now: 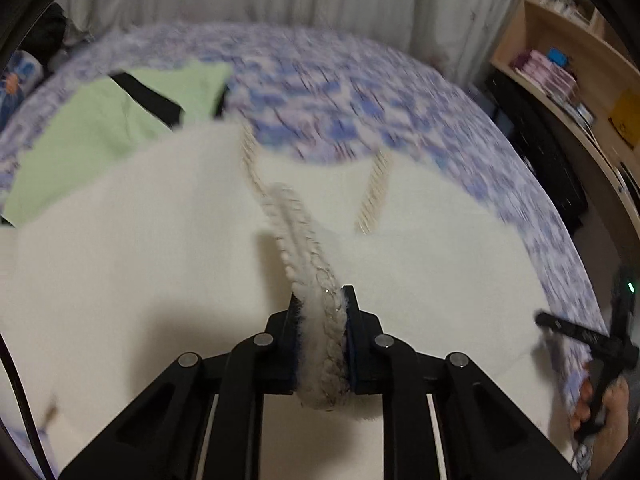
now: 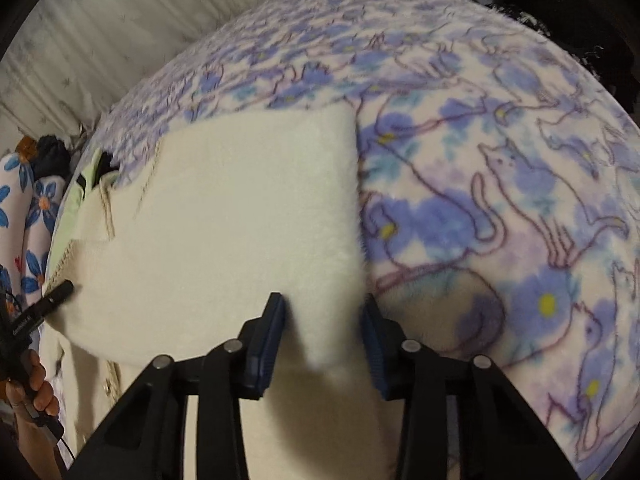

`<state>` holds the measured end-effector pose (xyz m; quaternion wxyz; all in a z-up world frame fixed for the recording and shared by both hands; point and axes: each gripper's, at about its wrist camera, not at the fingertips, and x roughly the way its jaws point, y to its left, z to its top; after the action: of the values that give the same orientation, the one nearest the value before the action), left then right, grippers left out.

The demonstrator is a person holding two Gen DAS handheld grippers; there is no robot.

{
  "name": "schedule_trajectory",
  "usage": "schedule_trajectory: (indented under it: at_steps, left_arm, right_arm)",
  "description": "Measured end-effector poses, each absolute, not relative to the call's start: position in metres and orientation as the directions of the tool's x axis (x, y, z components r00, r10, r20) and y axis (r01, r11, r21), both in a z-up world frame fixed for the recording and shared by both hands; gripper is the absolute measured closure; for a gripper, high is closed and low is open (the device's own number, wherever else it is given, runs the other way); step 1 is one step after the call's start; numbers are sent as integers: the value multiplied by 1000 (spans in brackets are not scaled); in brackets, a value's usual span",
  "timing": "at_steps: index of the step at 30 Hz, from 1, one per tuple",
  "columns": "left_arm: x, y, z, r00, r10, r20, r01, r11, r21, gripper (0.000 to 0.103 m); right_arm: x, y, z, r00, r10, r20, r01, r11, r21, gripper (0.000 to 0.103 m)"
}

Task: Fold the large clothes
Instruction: 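Fold that side panel toward the button placket with the left gripper, release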

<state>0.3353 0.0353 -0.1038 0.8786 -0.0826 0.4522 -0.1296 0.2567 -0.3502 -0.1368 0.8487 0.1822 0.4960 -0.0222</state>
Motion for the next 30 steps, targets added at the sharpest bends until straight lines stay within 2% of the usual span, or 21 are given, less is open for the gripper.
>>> schedule_trajectory:
  at_steps: [2,6,8,9,10,11,12,17,18,19,20,21,22,26,30]
  left_arm:
    - [342,43,-110,567,-274,-777,116,960,-254,89]
    - [349,46,-153,460,-234,-856,99,972,-212,88]
    - [345,48,-151,469,-237,-851,117,972,-206,82]
    - [345,52,-150,457,-250,-854,117,968,-221,67]
    - [347,54,-149,442,-278,-853,121,960,-251,44]
    - [350,58,-147,436,-315,-843,124,949,-290,35]
    - [351,59,-146,447,-324,-834,120,945,-303,29]
    - [382,53,-147,464,-291,-837,86,955,-285,30]
    - [385,48,-149,464,-285,-839,89,957,-276,36]
    - [388,43,-150,469,-267,-842,93,963,-254,56]
    - [393,39,-152,472,-223,-853,87,974,-207,67]
    - [397,35,-154,479,-177,-860,80,984,-158,79]
    - [399,35,-154,488,-171,-856,82,985,-150,81]
    - [404,45,-160,491,-217,-844,78,976,-205,79]
    - [396,55,-150,482,-219,-848,44,973,-226,77]
  right_arm:
    - [256,-351,-140,518,140,-844,221,931,291,67]
    - [264,-350,-148,456,157,-876,223,932,284,65]
    - [267,-352,-139,450,182,-874,210,930,302,64]
    - [269,-352,-136,458,185,-869,198,932,303,59]
    - [273,-351,-130,476,181,-861,173,940,294,53]
    - [279,-350,-127,487,168,-857,161,947,278,51]
    - [284,-350,-125,492,158,-856,161,950,268,50]
    - [341,-351,-129,486,142,-862,194,944,265,50]
    - [351,-350,-132,483,110,-869,212,948,237,50]
    - [360,-351,-135,481,86,-872,220,951,215,50]
    - [370,-352,-138,489,59,-870,223,956,190,50]
    - [374,-354,-142,492,25,-870,232,960,158,58]
    - [377,-360,-147,475,-6,-880,254,958,130,73]
    - [373,-378,-156,489,51,-871,275,938,209,73]
    - [357,-371,-136,515,-33,-857,287,948,136,69]
